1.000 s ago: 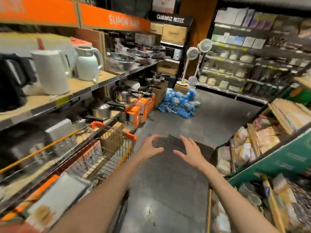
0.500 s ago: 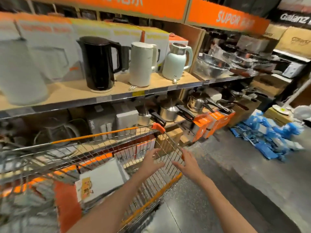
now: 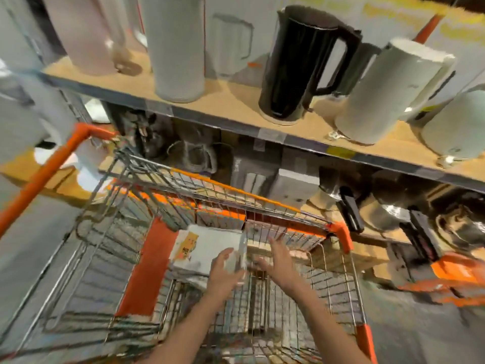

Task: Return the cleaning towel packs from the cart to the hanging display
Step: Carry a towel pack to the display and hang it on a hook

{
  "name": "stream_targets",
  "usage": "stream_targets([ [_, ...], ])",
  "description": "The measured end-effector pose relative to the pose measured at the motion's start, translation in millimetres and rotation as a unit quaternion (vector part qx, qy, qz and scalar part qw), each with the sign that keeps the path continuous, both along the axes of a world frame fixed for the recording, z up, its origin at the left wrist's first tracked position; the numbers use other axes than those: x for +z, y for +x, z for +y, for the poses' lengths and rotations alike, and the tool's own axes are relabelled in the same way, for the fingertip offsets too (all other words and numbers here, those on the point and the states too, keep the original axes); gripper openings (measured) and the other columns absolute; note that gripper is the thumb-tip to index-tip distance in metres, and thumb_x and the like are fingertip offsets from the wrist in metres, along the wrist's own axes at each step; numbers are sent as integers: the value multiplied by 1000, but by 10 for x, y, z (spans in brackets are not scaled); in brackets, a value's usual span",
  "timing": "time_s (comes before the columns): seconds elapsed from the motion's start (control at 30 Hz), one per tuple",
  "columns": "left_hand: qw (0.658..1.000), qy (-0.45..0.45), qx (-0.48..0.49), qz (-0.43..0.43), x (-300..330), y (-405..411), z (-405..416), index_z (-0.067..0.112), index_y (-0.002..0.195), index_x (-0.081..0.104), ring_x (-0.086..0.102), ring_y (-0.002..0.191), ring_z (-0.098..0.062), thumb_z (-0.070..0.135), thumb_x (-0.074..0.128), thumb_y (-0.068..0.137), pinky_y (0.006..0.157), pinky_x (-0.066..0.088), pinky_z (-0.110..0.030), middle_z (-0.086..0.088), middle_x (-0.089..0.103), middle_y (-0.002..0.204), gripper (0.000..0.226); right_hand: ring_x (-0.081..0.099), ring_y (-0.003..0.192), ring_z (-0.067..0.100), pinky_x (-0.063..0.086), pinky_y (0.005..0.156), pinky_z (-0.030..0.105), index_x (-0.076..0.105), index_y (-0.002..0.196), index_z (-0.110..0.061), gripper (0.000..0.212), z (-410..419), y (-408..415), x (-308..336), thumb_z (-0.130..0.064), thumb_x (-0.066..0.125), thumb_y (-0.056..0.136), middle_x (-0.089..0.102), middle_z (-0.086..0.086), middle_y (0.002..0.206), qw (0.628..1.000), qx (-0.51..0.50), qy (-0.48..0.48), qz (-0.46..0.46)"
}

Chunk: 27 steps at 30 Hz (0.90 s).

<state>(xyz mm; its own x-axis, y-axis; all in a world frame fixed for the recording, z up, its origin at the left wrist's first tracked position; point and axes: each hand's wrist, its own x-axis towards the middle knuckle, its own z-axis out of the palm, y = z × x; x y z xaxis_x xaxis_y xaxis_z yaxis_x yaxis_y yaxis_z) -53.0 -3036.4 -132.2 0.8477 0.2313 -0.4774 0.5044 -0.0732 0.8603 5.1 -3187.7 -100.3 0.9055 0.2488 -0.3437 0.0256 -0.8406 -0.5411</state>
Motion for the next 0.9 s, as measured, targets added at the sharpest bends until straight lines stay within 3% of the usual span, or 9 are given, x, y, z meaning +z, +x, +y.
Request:
stream_targets([
  [0.07,998,-3,64,21,-150,19,135,26,124,49,45,98,-10,7,70,82,67,44,-16,-6,43,129,50,19,142,22,18,113,32,19,149,-16,75,206,132,-158,-44,57,90,24,6,155,999,27,27,15],
  [0.2,986,-21,162,27,-502,103,426,14,134,47,42,122,-21,3,68,84,94,40,-32,-10,44,139,55,23,141,21,22,114,33,21,148,-15,76,616,376,-572,-45,58,89,26,3,153,995,81,46,35],
  [0.43,955,-61,288,34,-1189,221,784,23,123,46,39,128,-23,3,66,85,100,34,-32,-1,44,129,48,17,142,18,16,115,33,19,149,-16,80,1291,674,-1537,-46,60,87,22,1,155,987,142,42,67],
  [0.57,932,-65,349,70,-1602,317,829,25,133,43,39,127,-22,6,67,85,104,36,-38,-6,37,138,57,19,142,19,16,115,31,21,148,-15,79,1537,848,-1987,-44,62,87,25,3,154,983,165,34,71],
  [0.67,901,-49,418,104,-1824,395,792,24,136,42,40,117,-17,7,72,82,95,37,-33,-8,30,144,64,23,140,20,20,113,30,25,146,-15,78,1656,1007,-2219,-43,65,85,29,2,152,982,171,37,70],
  [0.8,863,-21,497,90,-2122,518,799,10,137,37,47,120,-31,-4,80,68,101,42,-42,-23,34,140,83,28,136,19,24,108,26,29,144,-16,80,1854,1257,-2438,-40,70,80,35,3,148,983,162,38,73],
  [0.9,840,-23,536,85,-2309,586,839,3,137,29,48,118,-33,-8,82,63,100,43,-45,-27,36,136,92,32,134,21,29,104,28,29,145,-16,86,2027,1400,-2597,-43,73,76,37,5,146,982,170,19,80],
])
